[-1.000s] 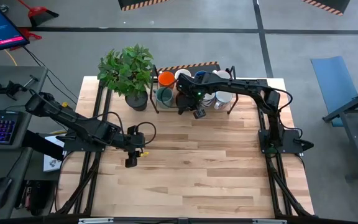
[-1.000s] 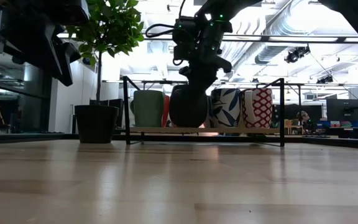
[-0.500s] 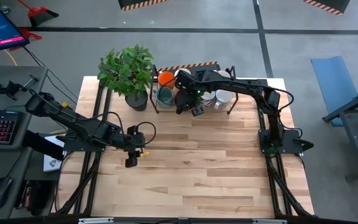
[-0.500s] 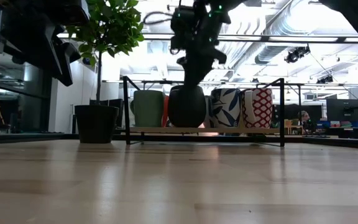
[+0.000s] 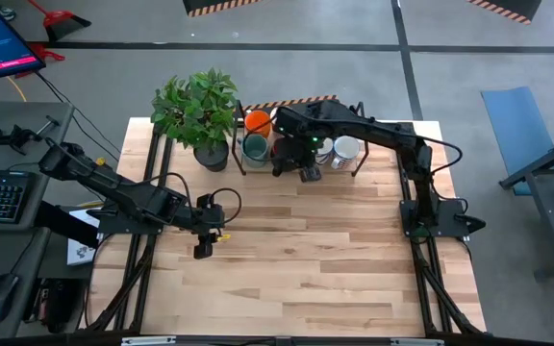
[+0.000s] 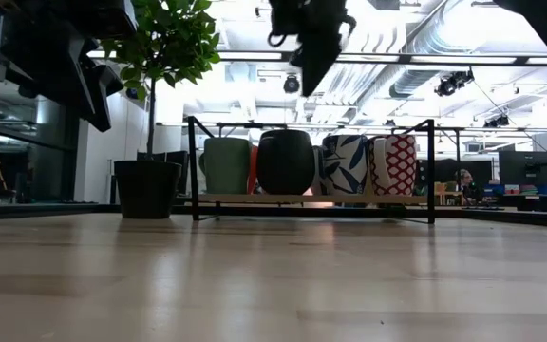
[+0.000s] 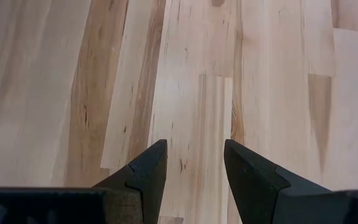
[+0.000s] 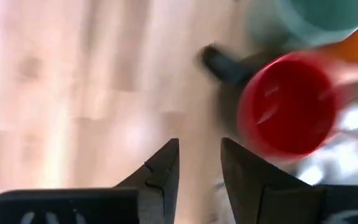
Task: Place coffee mugs
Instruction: Return to Home Position
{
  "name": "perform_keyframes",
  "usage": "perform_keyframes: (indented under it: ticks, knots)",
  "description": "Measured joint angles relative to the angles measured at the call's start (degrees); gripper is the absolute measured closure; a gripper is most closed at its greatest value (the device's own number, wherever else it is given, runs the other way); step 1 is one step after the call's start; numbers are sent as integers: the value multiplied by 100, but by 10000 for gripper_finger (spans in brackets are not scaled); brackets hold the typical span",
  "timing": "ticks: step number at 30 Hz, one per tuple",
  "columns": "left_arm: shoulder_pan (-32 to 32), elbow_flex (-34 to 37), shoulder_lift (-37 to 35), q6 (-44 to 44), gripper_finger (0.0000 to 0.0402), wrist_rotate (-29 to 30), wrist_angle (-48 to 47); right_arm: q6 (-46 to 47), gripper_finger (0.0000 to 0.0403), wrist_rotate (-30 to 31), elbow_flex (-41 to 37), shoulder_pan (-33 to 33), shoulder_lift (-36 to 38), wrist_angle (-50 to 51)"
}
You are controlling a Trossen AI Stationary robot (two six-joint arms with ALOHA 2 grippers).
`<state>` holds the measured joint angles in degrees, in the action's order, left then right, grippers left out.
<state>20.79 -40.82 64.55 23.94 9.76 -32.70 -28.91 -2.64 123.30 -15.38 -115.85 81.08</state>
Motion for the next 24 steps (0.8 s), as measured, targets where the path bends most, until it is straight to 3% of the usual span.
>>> perform_keyframes:
  ticks: [4, 8, 11, 15, 20, 24]
  knots:
    - [-2, 0, 0, 1, 252, -59, -82, 1419, 306, -721, 325, 181, 3, 970]
    - [28, 1, -2, 1, 252, -289, -415, 2056, 306, -1500, -7, 453, 346, 918]
    - [221, 210, -56, -42, 252, -341, -622, 2090, 306, -2025, -760, 740, 840, 783]
    - [605, 771, -355, 557, 252, -325, -371, 1923, 306, -2078, -2152, 1227, 1727, 353]
    - [1165, 1281, -914, 1209, 252, -240, 240, 2412, 306, -2060, -4373, 1940, 3141, -1653]
    - [1587, 1568, -1422, 1182, 252, 425, 656, 2910, 306, -1877, -6187, 2446, 4456, -4029]
